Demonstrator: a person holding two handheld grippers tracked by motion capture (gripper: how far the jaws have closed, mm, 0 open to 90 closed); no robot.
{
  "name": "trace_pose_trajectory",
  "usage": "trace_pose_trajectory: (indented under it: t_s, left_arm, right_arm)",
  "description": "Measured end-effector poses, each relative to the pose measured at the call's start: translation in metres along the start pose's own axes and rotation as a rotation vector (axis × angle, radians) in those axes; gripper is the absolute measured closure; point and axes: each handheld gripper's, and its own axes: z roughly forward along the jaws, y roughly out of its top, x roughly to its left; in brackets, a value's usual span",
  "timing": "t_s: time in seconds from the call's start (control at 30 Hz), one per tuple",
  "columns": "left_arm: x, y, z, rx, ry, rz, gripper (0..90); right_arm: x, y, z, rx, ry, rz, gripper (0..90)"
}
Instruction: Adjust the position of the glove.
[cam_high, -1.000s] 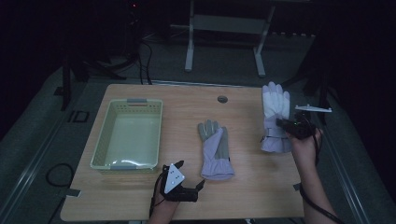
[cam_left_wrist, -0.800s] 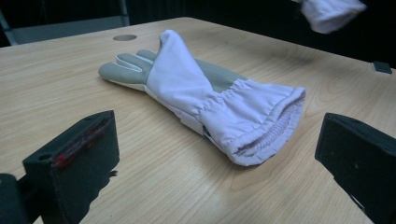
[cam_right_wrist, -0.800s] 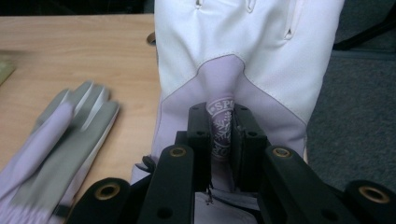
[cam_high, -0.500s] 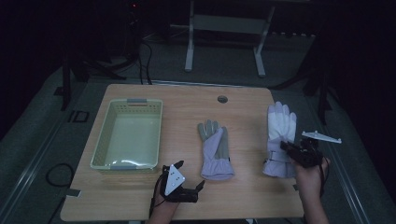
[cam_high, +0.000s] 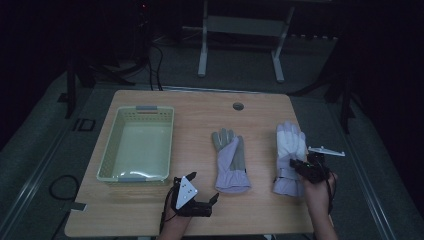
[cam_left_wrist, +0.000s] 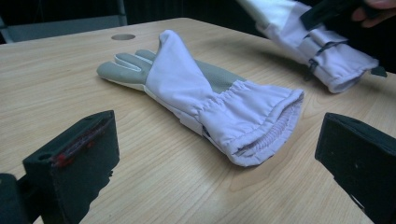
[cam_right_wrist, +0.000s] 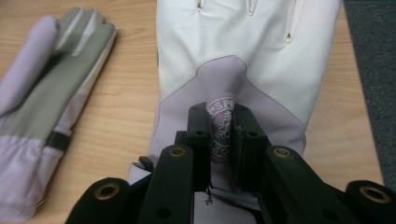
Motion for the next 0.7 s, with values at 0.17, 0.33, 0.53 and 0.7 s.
trace_pose_trajectory:
  t_s: [0.17, 0.33, 0.53, 0.7]
  left_arm:
    - [0.0, 0.0, 0.0, 0.002, -0.002, -0.002, 0.0]
    - [0.0, 0.0, 0.0, 0.001, 0.001, 0.0, 0.0]
    - [0.0, 0.0, 0.0, 0.0, -0.001, 0.003, 0.0]
    - [-0.001, 0.0, 0.0, -0.002, -0.003, 0.002, 0.0]
  right_arm:
    - [0.001, 0.005, 0.026, 0.041, -0.037, -0.024, 78.2]
    - [-0.001, 0.0, 0.043, 0.064, -0.045, -0.021, 72.7]
    - [-0.001, 0.012, 0.031, 0.032, -0.041, -0.067, 63.3]
    - [-0.015, 0.02, 0.019, 0.033, 0.017, -0.14, 55.3]
